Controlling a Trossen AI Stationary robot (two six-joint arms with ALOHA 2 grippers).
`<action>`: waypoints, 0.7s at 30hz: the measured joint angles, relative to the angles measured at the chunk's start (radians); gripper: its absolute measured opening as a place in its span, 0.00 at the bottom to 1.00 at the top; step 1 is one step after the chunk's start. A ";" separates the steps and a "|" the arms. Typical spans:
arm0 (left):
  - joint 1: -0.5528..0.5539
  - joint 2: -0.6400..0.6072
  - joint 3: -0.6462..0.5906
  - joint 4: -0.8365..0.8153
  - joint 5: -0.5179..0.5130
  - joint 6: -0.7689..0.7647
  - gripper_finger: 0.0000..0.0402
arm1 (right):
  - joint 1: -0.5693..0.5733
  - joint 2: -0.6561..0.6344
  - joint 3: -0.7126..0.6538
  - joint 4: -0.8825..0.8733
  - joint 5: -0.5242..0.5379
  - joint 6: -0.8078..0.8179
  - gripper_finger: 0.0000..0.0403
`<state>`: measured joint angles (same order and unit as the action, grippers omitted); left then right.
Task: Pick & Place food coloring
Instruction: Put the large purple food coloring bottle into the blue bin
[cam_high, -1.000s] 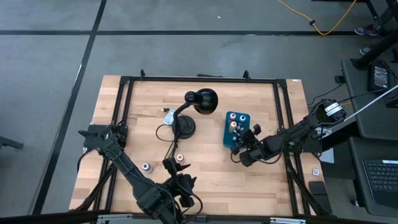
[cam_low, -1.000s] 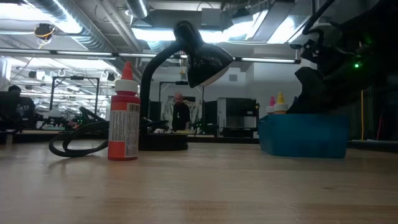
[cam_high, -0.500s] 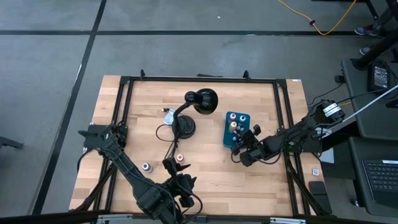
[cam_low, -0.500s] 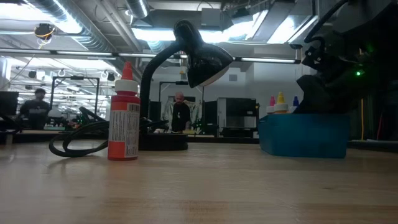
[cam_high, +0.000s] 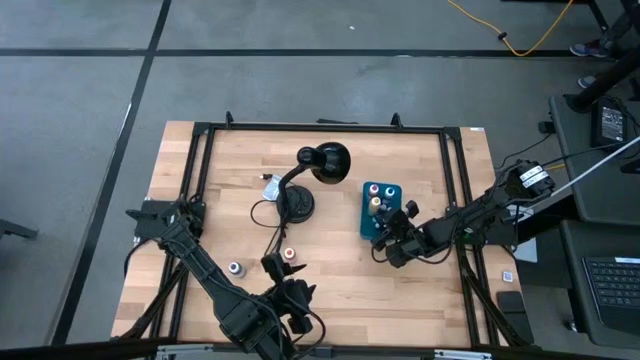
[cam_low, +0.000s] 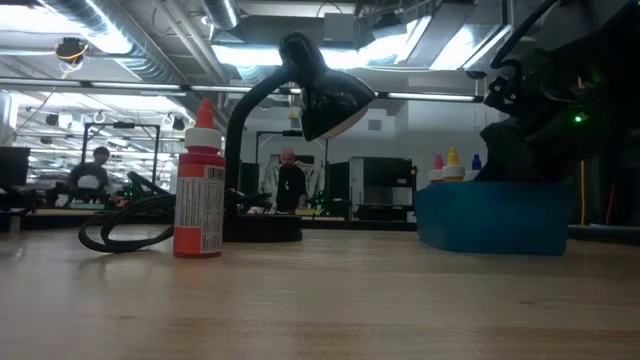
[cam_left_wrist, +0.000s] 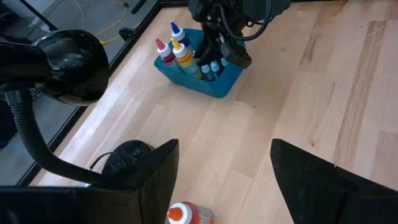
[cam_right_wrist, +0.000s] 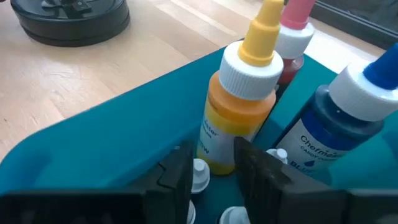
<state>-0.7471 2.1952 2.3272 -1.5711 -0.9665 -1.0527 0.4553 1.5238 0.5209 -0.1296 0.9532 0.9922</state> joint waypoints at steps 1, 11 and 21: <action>0.000 0.000 0.000 0.000 0.000 0.000 0.61 | 0.000 0.000 0.000 0.000 0.003 0.000 0.30; 0.000 0.000 0.000 0.000 -0.003 0.008 0.61 | 0.000 0.000 0.013 -0.016 0.033 -0.002 0.35; -0.043 0.000 0.000 0.000 -0.053 -0.018 0.61 | 0.002 0.000 0.193 -0.326 0.040 0.008 0.35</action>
<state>-0.7899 2.1949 2.3272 -1.5708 -1.0191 -1.0702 0.4570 1.5234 0.7136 -0.4557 0.9927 0.9998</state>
